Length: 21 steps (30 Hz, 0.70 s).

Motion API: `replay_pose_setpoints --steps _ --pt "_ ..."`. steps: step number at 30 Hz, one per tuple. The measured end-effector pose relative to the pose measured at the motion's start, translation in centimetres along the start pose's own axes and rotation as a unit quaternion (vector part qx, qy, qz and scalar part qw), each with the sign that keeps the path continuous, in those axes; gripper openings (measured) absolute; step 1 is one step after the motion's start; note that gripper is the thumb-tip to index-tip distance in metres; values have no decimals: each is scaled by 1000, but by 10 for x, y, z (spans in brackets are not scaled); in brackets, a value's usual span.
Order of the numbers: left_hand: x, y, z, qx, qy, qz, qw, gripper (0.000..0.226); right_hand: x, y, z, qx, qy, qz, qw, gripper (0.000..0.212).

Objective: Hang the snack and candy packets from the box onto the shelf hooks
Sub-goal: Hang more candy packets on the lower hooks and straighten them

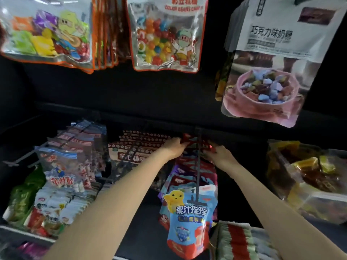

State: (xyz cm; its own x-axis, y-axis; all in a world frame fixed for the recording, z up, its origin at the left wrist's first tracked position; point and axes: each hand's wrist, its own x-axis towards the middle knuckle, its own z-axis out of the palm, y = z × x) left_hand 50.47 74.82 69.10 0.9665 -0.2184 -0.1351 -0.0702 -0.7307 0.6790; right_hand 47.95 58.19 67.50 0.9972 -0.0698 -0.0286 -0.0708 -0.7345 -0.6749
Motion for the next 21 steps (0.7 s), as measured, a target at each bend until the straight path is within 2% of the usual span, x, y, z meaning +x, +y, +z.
replay_pose_setpoints --steps 7,12,15,17,21 --pt "12 7 8 -28 20 -12 999 35 14 6 1 7 8 -31 999 39" --pt "22 8 7 -30 15 -54 998 51 18 7 -5 15 8 -26 1000 38" --pt "25 13 6 -15 39 -41 998 57 24 7 -11 -35 70 -23 997 35" --pt "28 19 5 -6 56 -32 998 46 28 6 -15 -45 85 -28 995 36" --pt "41 28 5 -5 41 -36 999 29 31 0 -21 -28 35 -25 999 32"
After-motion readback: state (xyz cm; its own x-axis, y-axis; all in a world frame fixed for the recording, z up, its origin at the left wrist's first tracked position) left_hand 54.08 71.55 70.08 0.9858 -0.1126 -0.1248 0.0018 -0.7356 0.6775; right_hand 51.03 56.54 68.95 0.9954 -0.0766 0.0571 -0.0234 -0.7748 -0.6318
